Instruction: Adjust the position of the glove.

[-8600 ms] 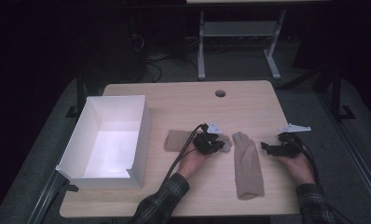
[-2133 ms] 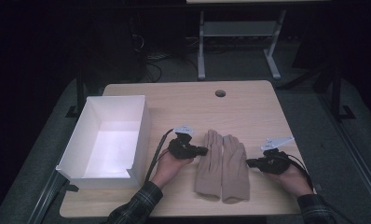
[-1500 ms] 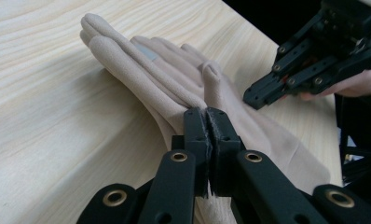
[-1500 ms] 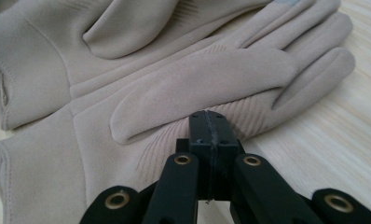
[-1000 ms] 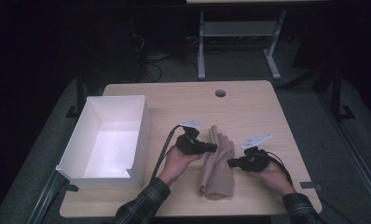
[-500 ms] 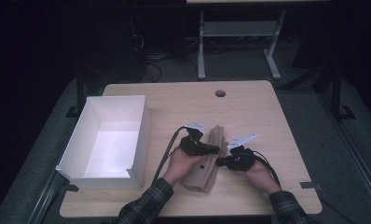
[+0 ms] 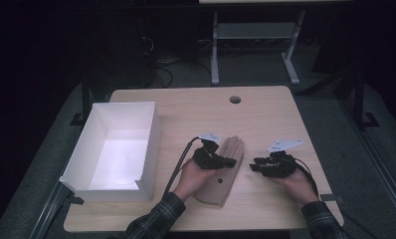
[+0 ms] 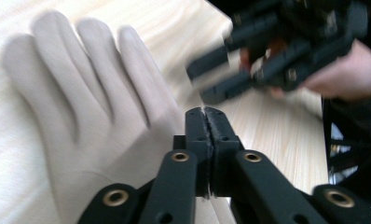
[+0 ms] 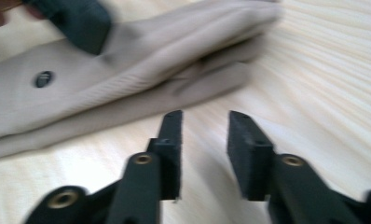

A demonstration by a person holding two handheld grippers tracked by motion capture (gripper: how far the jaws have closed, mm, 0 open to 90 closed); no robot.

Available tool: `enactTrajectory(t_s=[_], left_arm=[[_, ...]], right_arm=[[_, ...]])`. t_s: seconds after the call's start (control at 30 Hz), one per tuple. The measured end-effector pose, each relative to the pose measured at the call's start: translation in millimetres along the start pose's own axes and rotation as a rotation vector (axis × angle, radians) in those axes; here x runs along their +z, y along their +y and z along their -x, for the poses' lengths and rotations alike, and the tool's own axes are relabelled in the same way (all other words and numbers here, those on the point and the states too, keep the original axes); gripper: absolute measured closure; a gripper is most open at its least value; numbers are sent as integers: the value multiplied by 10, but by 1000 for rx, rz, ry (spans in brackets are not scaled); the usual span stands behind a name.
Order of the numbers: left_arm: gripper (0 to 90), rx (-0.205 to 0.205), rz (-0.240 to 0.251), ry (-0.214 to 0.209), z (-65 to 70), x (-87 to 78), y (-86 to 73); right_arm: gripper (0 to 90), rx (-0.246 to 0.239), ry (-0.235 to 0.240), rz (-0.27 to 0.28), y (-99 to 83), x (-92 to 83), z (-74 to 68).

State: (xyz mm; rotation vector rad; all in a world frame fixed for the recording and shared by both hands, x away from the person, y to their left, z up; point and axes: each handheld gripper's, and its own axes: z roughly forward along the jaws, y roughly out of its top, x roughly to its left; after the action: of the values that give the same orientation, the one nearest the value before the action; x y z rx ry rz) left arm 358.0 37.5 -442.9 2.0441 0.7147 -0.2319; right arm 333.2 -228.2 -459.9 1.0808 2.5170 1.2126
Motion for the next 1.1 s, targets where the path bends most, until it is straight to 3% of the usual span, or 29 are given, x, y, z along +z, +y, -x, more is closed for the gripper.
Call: enactTrajectory(t_s=[0.17, 0.23, 0.33, 0.47, 0.6, 0.73, 1.1], left_arm=[[893, 29, -62, 13, 79, 133, -92], [893, 24, -86, 15, 92, 186, -136], [893, 52, -122, 41, 101, 224, -178], [894, 82, -148, 59, 111, 217, -198], [894, 106, -175, 76, 117, 151, -211], [894, 105, -199, 74, 90, 55, -240], [893, 117, -246, 95, 44, -218, -352]], right_arm=[[459, 24, -108, -9, -67, -28, 143], [410, 32, -136, -14, -82, -21, 173], [339, 42, -179, -13, -103, -6, 220], [303, 44, -227, -31, -132, 20, 252], [283, 29, -237, -27, -148, 25, 270], [259, 47, -235, -17, -161, 32, 279], [228, 40, -229, 10, -194, 41, 297]])
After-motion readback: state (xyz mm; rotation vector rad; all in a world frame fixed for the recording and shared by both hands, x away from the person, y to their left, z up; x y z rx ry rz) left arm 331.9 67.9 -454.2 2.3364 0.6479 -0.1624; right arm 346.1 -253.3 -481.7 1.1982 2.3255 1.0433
